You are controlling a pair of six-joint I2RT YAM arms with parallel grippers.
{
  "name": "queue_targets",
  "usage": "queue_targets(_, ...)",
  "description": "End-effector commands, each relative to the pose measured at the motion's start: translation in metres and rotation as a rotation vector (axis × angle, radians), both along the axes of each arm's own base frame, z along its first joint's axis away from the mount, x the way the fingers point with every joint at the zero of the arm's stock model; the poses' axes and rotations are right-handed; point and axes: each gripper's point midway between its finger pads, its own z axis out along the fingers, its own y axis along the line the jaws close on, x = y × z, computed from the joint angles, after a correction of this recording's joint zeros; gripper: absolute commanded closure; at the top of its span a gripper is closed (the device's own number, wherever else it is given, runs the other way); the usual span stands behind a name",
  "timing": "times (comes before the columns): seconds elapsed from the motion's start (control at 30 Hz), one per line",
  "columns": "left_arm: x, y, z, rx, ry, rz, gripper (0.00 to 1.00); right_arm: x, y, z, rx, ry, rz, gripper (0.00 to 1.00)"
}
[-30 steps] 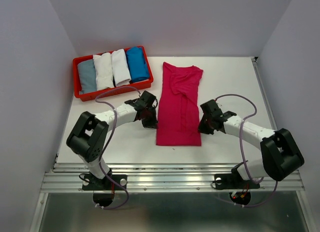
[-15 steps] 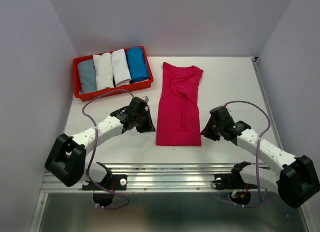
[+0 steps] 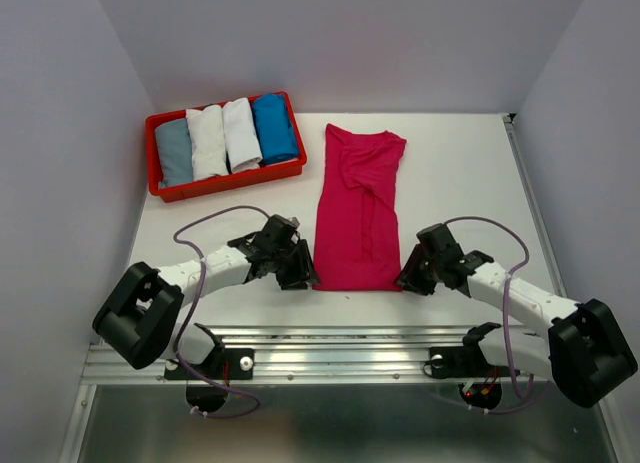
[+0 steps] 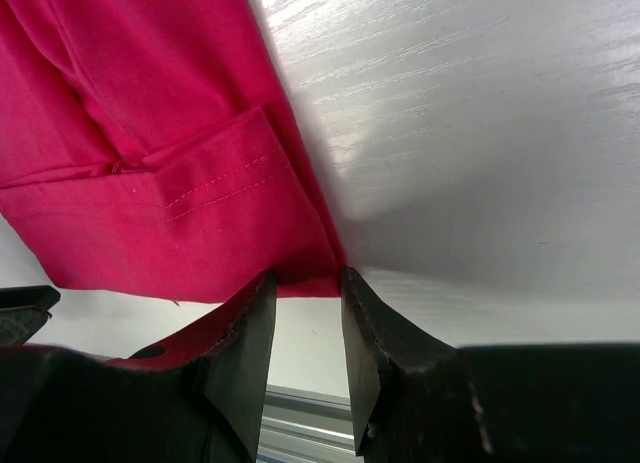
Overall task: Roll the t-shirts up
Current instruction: Roll the T-shirt to the center of the board.
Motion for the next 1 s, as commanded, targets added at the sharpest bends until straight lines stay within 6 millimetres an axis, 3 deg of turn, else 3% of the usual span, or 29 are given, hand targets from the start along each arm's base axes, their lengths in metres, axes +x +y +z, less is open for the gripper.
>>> queue_targets(0.0, 0.001, -0.006, -0.004, -0.026, 0.005, 0.007, 0.49, 0.003, 0.007, -0.002, 0.047, -0.014, 0.002, 0.62)
queue_targets(0.13, -0.001, -0.005, -0.014, -0.004, 0.028, 0.006, 0.60, 0.002, 0.005, -0.005, 0.036, -0.010, 0.003, 0.62)
queue_targets(0.23, -0.001, -0.004, -0.017, 0.006, 0.032, 0.009, 0.62, 0.000, 0.004, -0.009, 0.029, 0.001, 0.002, 0.62)
queue_targets(0.6, -0.006, 0.004, -0.035, 0.065, 0.069, 0.017, 0.58, -0.005, 0.000, -0.017, 0.009, 0.020, 0.004, 0.67)
queue_targets(0.73, -0.005, 0.004, -0.036, 0.068, 0.072, 0.019, 0.74, -0.002, 0.001, -0.013, 0.014, 0.011, -0.001, 0.76)
queue_targets(0.77, -0.006, 0.004, -0.037, 0.072, 0.075, 0.018, 0.85, -0.002, 0.001, -0.013, 0.013, 0.010, -0.002, 0.78)
queue_targets(0.83, -0.003, 0.002, -0.034, 0.070, 0.070, 0.017, 0.96, 0.000, 0.000, -0.010, 0.011, 0.004, -0.006, 0.85)
queue_targets(0.97, 0.003, 0.003, -0.025, 0.098, 0.066, 0.027, 1.00, 0.005, -0.003, 0.000, -0.009, -0.019, -0.021, 0.99)
